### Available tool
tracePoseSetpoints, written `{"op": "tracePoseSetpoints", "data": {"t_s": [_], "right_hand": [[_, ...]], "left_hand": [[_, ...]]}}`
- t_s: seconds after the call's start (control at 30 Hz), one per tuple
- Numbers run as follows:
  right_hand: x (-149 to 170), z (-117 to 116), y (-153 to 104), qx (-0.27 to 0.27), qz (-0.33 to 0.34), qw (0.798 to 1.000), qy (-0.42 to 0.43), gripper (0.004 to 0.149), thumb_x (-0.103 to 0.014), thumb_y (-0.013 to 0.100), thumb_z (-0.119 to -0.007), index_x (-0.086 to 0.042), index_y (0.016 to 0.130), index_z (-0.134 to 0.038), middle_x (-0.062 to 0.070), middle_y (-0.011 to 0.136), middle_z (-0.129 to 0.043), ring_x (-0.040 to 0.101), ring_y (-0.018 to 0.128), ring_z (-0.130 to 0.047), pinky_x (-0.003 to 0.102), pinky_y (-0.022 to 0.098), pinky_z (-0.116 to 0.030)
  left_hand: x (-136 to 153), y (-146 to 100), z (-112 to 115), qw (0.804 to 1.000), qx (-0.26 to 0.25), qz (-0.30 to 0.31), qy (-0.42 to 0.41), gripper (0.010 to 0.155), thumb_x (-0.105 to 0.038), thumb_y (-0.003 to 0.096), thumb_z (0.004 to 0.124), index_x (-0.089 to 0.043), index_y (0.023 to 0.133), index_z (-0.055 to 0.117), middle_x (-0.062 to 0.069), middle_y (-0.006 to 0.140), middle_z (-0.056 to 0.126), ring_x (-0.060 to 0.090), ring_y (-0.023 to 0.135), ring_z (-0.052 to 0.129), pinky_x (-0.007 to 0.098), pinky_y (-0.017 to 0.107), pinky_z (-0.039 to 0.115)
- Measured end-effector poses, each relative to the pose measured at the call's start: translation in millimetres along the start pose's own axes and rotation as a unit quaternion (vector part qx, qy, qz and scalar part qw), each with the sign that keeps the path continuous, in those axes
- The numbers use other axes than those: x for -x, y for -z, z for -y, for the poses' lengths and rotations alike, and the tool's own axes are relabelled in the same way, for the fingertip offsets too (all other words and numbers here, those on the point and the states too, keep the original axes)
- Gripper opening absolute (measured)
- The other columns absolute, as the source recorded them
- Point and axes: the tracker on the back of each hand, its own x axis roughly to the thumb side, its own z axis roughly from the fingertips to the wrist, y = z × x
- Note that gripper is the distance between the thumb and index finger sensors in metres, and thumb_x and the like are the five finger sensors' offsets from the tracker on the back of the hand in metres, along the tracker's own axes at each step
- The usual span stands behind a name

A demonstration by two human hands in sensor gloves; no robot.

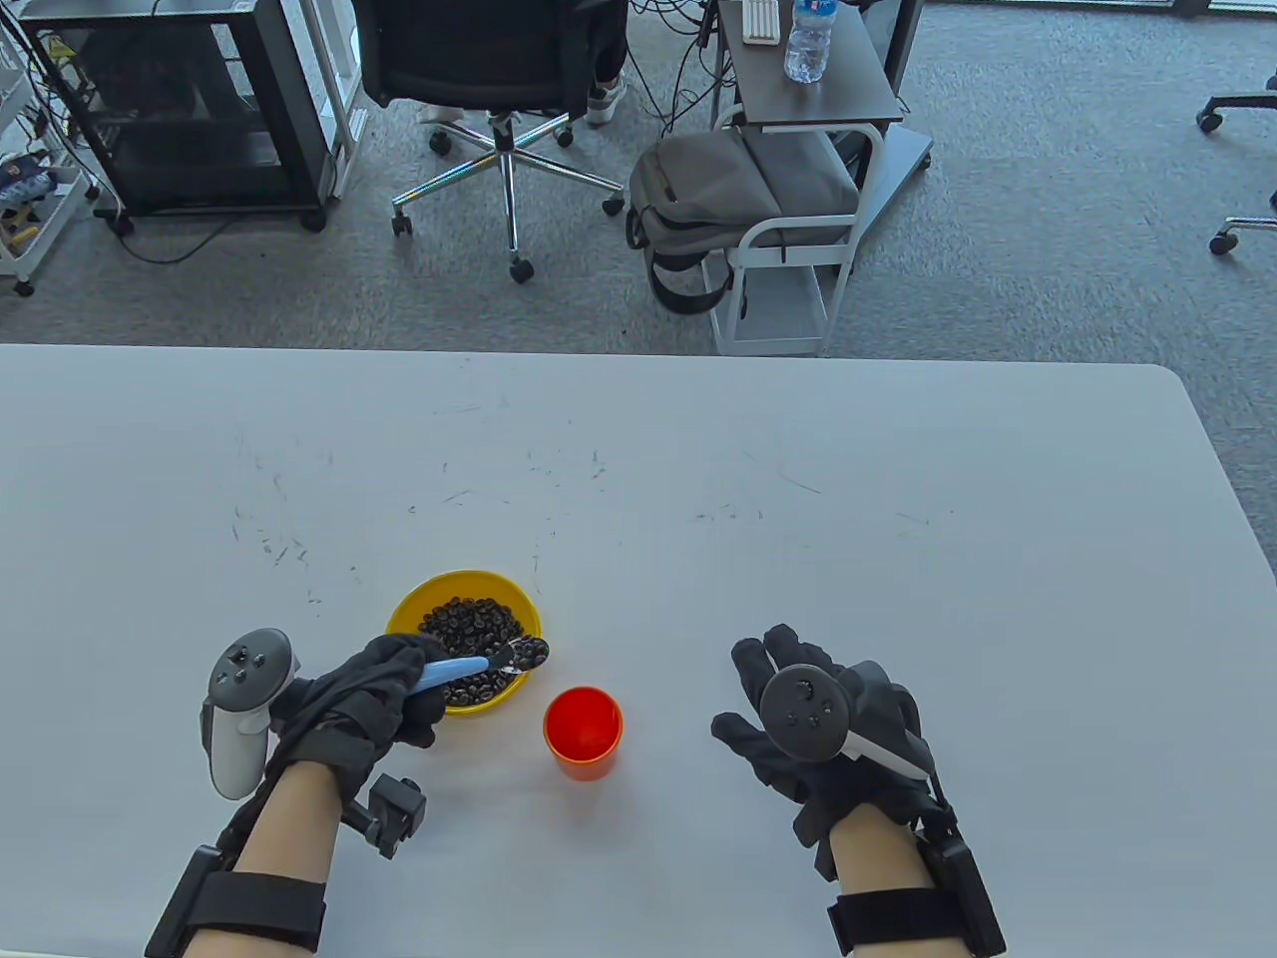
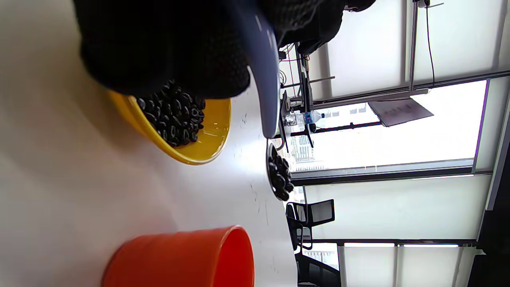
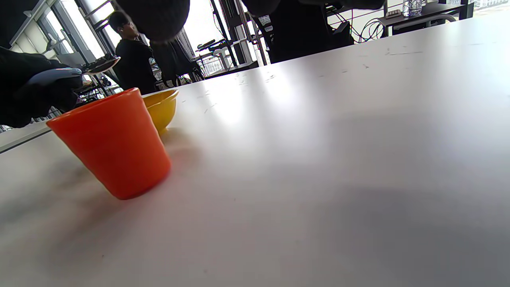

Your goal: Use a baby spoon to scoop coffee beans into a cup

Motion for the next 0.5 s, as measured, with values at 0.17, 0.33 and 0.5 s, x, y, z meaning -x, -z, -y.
{"op": "tracePoseSetpoints", "data": {"t_s": [0.17, 0.33, 0.5], "right_hand": [[-0.3, -0.2, 0.3, 0.0, 0.001, 1.0, 0.0, 0.077, -0.054, 0.061, -0.061, -0.002, 0.111, -0.035, 0.038, 0.111, -0.028, 0.065, 0.092, -0.04, 0.074, 0.065, -0.044], [-1.1, -0.2, 0.3, 0.0, 0.002, 1.0, -0.002, 0.077, -0.054, 0.061, -0.061, -0.002, 0.111, -0.035, 0.038, 0.111, -0.028, 0.064, 0.092, -0.04, 0.074, 0.065, -0.044], [-1.3, -0.4, 0.5, 0.001, 0.003, 1.0, -0.002, 0.077, -0.054, 0.061, -0.061, -0.002, 0.111, -0.035, 0.038, 0.111, -0.028, 0.064, 0.092, -0.04, 0.074, 0.065, -0.044]], "left_hand": [[-6.4, 1.1, 14.7, 0.999, 0.04, 0.013, 0.034, 0.045, -0.018, 0.0615, 0.063, 0.003, 0.1, 0.07, 0.034, 0.087, 0.076, 0.033, 0.054, 0.096, 0.043, 0.038, 0.088], [-10.4, 1.9, 26.4, 0.995, 0.059, 0.027, 0.075, 0.045, -0.018, 0.0616, 0.064, 0.003, 0.1, 0.07, 0.034, 0.087, 0.076, 0.033, 0.054, 0.096, 0.043, 0.038, 0.089], [-19.0, 0.5, 35.0, 0.984, 0.068, 0.074, 0.145, 0.045, -0.019, 0.0619, 0.065, 0.002, 0.101, 0.071, 0.033, 0.088, 0.076, 0.031, 0.054, 0.097, 0.042, 0.039, 0.089]]}}
